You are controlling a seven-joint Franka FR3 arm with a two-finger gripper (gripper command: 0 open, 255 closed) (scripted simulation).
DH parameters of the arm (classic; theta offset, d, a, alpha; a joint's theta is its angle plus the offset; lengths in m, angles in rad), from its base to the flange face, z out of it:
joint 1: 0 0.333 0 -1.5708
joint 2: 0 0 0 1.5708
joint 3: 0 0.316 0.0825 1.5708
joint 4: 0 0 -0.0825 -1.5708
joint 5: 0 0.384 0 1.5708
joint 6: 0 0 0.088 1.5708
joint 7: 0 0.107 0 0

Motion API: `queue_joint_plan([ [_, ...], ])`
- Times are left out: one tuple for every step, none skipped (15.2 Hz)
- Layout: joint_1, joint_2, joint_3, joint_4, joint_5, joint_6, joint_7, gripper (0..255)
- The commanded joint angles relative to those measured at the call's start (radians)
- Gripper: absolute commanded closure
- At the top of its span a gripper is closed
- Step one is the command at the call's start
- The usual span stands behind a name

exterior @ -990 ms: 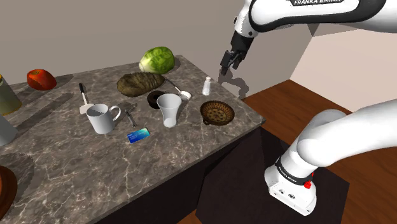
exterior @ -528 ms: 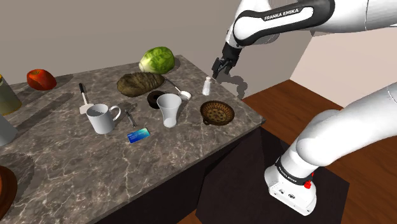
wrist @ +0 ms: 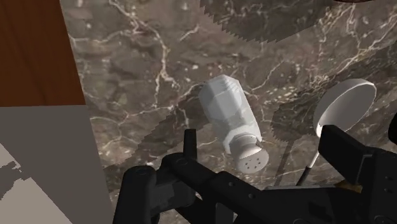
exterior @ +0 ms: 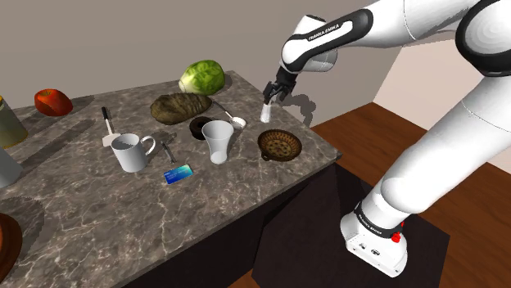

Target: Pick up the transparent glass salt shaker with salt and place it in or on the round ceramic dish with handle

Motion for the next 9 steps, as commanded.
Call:
queue_joint_plan([
  [0.0, 0.042, -0.005, 0.01, 0.022, 0.036, -0.016, 0],
  [0.001, 0.053, -0.005, 0.009, 0.027, 0.048, -0.019, 0],
  [0.002, 0.064, -0.004, 0.008, 0.032, 0.06, -0.023, 0],
  [0.003, 0.075, -0.003, 0.007, 0.037, 0.072, -0.026, 0],
  [0.005, 0.087, -0.002, 0.006, 0.043, 0.084, -0.03, 0],
  [0.006, 0.099, -0.001, 0.006, 0.048, 0.096, -0.034, 0],
  [0.007, 0.11, 0.0, 0.005, 0.054, 0.108, -0.038, 0],
  [0.007, 0.117, 0.0, 0.005, 0.057, 0.115, -0.04, 0],
  [0.007, 0.117, 0.0, 0.005, 0.057, 0.115, -0.04, 0],
])
